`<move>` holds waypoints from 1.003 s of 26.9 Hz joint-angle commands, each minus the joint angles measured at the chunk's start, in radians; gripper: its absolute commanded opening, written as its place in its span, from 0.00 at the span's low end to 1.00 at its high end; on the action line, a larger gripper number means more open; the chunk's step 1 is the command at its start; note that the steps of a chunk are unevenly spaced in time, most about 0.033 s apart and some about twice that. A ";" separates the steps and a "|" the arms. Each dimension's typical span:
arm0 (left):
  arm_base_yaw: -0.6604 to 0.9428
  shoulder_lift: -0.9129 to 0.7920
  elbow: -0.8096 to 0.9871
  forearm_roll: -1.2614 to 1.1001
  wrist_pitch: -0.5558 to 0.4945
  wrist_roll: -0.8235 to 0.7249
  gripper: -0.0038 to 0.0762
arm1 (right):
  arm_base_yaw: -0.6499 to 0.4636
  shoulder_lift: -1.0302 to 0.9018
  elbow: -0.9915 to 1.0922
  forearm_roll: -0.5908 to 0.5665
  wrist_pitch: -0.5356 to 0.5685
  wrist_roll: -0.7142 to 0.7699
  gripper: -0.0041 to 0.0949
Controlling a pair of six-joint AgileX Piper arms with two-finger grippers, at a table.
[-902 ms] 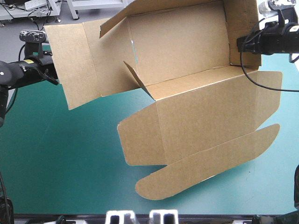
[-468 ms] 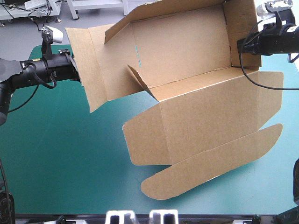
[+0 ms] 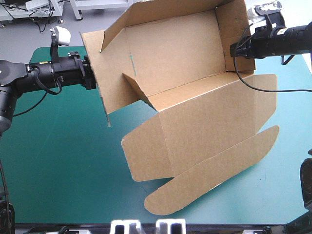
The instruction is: Fold the box
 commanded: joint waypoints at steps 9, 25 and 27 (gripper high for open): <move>-0.086 -0.032 -0.030 -0.103 0.061 0.030 0.32 | 0.069 -0.042 -0.030 -0.116 -0.141 0.113 0.02; -0.104 -0.035 -0.030 -0.188 0.067 0.025 0.45 | 0.069 -0.031 -0.030 -0.170 -0.201 0.151 0.02; -0.130 -0.036 -0.030 -0.195 0.067 0.025 0.45 | 0.069 -0.015 -0.030 -0.166 -0.201 0.156 0.02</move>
